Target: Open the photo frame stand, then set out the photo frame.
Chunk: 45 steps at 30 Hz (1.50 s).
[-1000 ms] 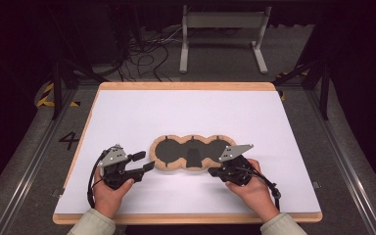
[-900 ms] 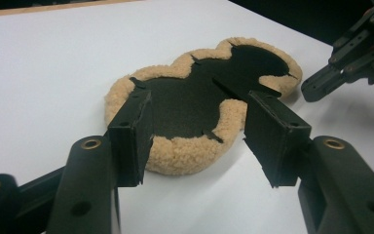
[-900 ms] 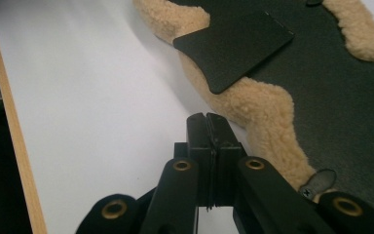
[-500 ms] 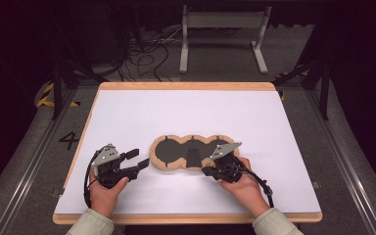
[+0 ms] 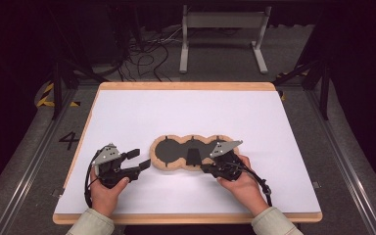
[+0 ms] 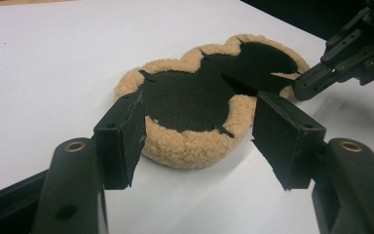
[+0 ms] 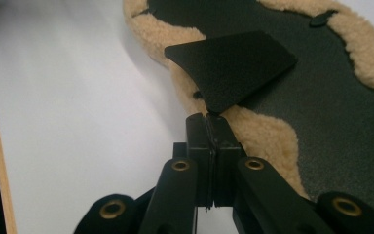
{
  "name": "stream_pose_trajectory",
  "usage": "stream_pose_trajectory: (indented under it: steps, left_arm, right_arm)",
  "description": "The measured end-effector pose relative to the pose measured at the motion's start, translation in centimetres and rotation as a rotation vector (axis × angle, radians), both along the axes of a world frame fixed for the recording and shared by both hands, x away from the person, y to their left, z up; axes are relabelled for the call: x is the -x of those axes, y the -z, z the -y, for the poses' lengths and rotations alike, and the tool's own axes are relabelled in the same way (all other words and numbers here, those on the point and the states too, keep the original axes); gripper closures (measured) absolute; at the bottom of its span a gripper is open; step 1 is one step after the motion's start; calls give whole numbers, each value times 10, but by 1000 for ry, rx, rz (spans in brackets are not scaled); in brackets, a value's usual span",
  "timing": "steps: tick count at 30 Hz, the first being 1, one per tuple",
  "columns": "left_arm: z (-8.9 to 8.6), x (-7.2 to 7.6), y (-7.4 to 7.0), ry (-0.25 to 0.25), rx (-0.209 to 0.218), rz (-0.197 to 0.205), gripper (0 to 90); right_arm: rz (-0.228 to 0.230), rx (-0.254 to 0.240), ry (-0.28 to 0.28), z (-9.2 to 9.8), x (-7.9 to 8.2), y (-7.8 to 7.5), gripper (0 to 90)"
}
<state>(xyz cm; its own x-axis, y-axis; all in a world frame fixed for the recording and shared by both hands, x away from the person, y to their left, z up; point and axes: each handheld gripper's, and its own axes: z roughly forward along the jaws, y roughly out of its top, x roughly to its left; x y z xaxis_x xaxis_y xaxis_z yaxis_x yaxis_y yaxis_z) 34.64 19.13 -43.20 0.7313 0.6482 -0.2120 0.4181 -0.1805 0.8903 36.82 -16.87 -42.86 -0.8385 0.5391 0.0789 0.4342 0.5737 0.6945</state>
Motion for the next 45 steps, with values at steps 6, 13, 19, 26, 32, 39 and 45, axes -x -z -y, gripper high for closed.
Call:
stream_pose_trajectory:
  steps: [6, 13, 19, 26, 32, 39, 45]
  left_arm:
    - [1, -1, 1, 9, 9, -18, 368]
    - [3, -1, 2, 4, -12, -12, 368]
    - [3, -3, 2, -5, -27, -1, 362]
    - [4, -2, 0, 6, -66, 7, 359]
    - [7, -6, 0, 11, -83, 5, 343]
    - [8, -5, -1, 8, -98, 24, 319]
    - [4, -9, 2, -12, -133, 4, 315]
  right_arm:
    - [38, -43, 10, 1, -3, -8, 879]
    - [43, -100, 39, 1, -10, -14, 876]
    - [44, -70, 26, 3, -4, -17, 815]
    - [55, -130, 19, 21, 4, -34, 756]
    - [140, -133, 24, 32, 14, -49, 738]
    - [158, -144, 85, 44, 18, -54, 730]
    - [164, -158, 139, 54, 15, -53, 688]
